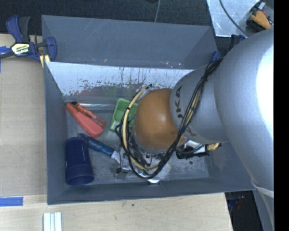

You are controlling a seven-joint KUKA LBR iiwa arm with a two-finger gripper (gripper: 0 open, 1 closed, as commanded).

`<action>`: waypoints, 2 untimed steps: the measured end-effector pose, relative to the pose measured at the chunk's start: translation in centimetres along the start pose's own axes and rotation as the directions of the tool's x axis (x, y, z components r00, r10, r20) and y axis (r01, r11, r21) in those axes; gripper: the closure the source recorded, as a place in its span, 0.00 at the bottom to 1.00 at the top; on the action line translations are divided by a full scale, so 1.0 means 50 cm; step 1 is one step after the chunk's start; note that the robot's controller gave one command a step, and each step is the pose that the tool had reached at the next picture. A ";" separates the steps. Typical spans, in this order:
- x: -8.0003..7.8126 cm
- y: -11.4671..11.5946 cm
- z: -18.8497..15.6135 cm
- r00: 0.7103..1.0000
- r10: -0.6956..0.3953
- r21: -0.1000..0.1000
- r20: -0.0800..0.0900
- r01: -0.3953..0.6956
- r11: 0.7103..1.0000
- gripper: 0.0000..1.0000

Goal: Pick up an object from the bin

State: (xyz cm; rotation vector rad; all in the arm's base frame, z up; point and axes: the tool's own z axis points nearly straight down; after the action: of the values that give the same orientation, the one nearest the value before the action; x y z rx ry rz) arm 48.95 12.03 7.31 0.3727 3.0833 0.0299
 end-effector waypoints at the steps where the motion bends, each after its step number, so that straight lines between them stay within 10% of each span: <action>1: 0.002 0.025 -0.005 0.993 0.121 -0.010 0.014 -0.120 0.993 1.00; 2: 0.002 0.025 -0.005 0.993 0.121 -0.010 0.014 -0.121 0.993 1.00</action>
Offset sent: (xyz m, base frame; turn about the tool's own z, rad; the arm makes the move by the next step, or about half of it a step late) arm 0.0000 0.0000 0.0000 0.0000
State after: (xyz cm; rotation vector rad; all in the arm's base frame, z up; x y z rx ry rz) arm 49.15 13.26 7.56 0.5565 3.0412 0.0446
